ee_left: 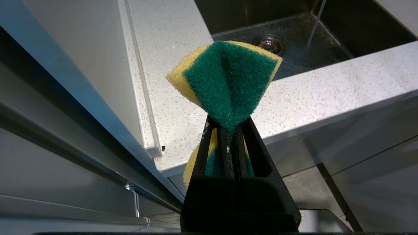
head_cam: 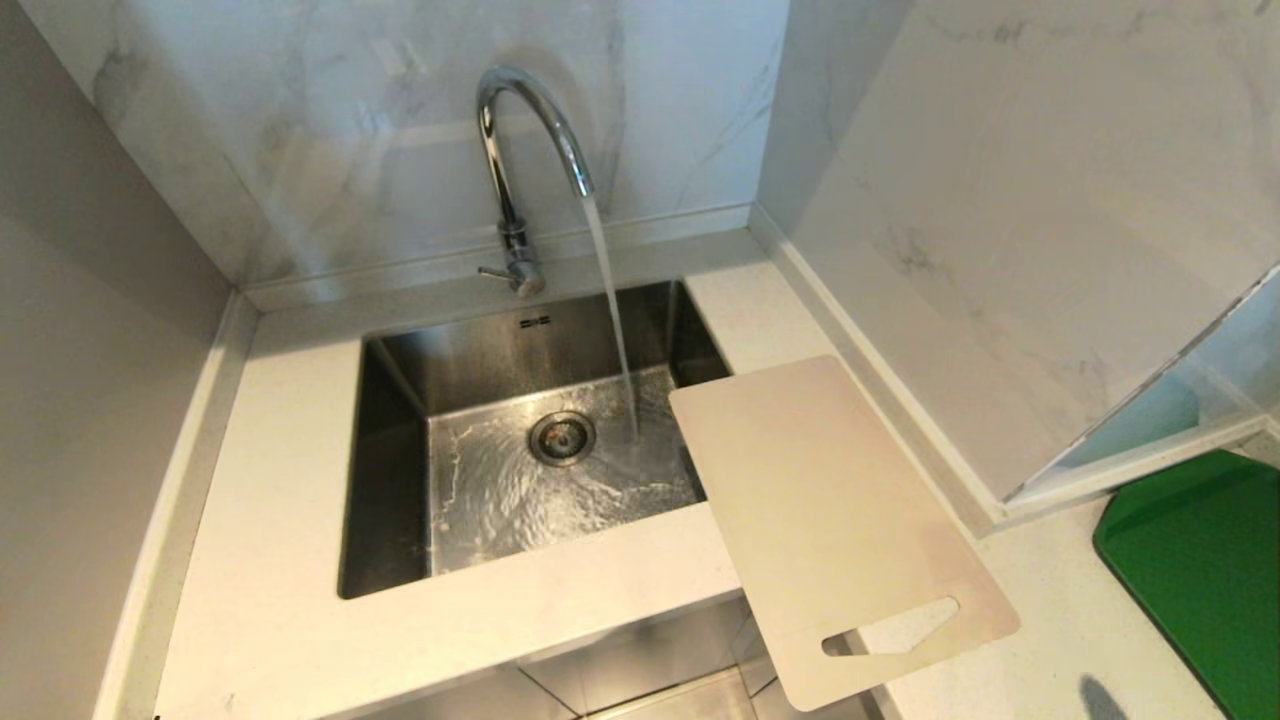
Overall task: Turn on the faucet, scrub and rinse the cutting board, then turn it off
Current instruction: Pick up the cutting board
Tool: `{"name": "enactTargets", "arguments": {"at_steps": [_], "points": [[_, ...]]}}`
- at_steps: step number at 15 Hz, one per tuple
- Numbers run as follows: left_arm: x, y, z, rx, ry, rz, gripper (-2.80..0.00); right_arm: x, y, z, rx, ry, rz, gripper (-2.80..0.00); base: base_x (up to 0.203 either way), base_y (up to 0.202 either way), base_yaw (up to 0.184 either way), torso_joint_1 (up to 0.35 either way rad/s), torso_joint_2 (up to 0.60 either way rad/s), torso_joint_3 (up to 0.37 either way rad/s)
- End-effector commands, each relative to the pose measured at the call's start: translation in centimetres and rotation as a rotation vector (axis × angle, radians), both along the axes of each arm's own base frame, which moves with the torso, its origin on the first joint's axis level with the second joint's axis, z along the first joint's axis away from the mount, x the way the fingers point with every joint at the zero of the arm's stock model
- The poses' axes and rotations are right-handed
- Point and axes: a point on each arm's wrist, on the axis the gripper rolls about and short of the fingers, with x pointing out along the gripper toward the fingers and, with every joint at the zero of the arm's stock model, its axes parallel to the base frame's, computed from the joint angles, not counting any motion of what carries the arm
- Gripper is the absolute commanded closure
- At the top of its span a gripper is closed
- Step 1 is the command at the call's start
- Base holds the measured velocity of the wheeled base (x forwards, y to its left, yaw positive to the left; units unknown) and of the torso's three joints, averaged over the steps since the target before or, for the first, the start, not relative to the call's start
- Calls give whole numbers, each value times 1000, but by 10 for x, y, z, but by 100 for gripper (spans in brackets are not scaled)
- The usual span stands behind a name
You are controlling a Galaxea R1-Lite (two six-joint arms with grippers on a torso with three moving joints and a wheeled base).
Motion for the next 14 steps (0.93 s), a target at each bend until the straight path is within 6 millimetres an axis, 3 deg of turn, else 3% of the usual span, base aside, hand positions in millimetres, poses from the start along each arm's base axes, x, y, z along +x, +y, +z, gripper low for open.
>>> {"name": "enactTargets", "arguments": {"at_steps": [1, 5, 8, 11, 14], "points": [[0, 0, 0, 0, 2, 0, 0, 41, 1, 22, -7, 233, 37, 0, 0, 0, 0, 0, 0, 0], [0, 0, 0, 1, 1, -1, 0, 93, 3, 26, -41, 501, 125, 0, 0, 0, 0, 0, 0, 0], [0, 0, 0, 1, 0, -1, 0, 121, 4, 13, -82, 658, 176, 0, 0, 0, 0, 0, 0, 0], [0, 0, 0, 1, 1, -1, 0, 127, 9, -4, -183, 803, 276, 0, 0, 0, 0, 0, 0, 0], [0, 0, 0, 3, 1, -1, 0, 133, 10, -12, -221, 841, 346, 0, 0, 0, 0, 0, 0, 0]]}}
